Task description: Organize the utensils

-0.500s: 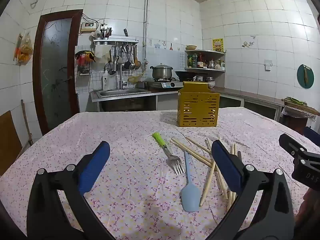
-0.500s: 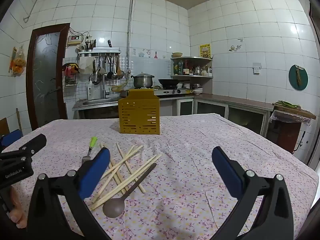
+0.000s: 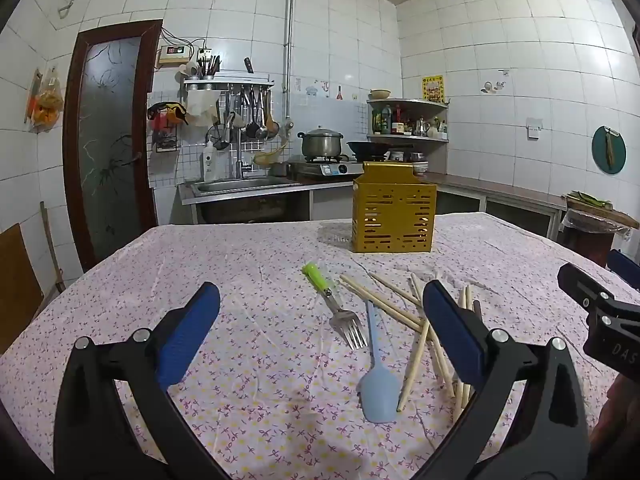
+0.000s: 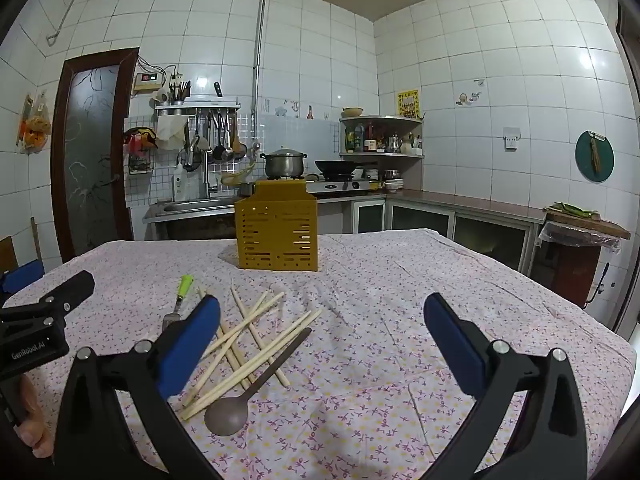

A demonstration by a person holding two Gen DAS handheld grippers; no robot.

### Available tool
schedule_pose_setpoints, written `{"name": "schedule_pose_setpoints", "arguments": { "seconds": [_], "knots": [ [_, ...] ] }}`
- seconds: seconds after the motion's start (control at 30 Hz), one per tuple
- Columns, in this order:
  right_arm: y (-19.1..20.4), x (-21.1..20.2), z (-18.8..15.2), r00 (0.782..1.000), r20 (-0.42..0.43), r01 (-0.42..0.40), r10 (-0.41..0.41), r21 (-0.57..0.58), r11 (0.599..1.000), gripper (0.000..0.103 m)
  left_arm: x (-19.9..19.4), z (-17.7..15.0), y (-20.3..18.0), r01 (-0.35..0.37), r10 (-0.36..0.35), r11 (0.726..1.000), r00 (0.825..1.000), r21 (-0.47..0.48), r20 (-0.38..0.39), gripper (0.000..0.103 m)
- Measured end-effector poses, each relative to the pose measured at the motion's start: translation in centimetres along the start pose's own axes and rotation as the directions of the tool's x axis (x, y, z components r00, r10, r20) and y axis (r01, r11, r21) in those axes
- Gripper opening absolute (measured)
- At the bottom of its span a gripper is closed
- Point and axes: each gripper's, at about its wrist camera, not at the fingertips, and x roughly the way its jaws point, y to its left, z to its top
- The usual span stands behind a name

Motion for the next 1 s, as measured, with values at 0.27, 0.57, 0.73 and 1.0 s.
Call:
{"name": "schedule_pose_setpoints", "arguments": {
  "seconds": [0.27,0.57,0.73,1.0],
  "knots": [
    [-0.01,-0.27,0.28,1.000,0.000,0.000,0.000,0.000,1.000,0.099,-0.11,0.05,-0.38,0.001,-0.001,1.000,1.000,0.001,0.000,0.098],
    [-0.41,-0.63,0.68,1.000,0.004,0.004,-0.004,-0.001,1.000,0.099,-0.16,0.07,-0.28,0.006,-0.006,1.000,1.000,0.002,-0.002,0.098],
    [-0.48,-0.72,0.68,1.000,0.006,0.004,-0.004,-0.002,1.000,0.099,-0.02,0.01,-0.28,0.010,-0.010,1.000,1.000,0.003,-0.004,0.098],
    [-0.42,-0.73,0.68,1.000,0.008,0.006,-0.006,-0.004,1.000,0.099,0.05,-0.09,-0.27,0.009,-0.009,1.000,1.000,0.003,-0.004,0.098]
  ]
}}
